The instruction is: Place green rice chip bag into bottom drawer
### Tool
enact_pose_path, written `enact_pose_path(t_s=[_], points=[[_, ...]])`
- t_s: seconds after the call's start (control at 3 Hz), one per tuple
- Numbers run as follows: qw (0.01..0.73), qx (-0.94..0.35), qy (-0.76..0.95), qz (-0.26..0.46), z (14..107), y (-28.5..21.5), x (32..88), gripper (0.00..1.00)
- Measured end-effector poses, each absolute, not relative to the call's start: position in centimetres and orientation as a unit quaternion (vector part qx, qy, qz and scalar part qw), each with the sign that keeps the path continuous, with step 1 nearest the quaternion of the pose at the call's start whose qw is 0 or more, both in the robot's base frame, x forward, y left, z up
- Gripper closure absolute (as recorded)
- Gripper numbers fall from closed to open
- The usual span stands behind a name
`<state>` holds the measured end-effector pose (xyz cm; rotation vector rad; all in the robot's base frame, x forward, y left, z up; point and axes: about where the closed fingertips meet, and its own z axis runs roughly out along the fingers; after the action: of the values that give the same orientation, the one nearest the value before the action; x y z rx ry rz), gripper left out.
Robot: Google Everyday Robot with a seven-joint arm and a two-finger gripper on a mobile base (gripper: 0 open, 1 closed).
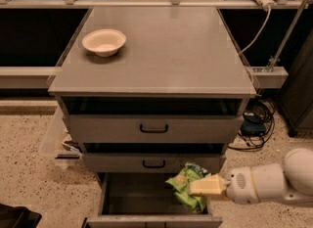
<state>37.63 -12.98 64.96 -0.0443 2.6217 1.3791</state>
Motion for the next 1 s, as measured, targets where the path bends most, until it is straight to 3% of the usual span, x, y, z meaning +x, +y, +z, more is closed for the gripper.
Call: enact_pose_path(t_s=[0.33,1.0], points=[[0.035,0.001,0.865,0.500,58.6,-10.4,36.3,1.00],[0.023,0.005,0.856,0.516,57.1,-9.5,35.9,1.00]])
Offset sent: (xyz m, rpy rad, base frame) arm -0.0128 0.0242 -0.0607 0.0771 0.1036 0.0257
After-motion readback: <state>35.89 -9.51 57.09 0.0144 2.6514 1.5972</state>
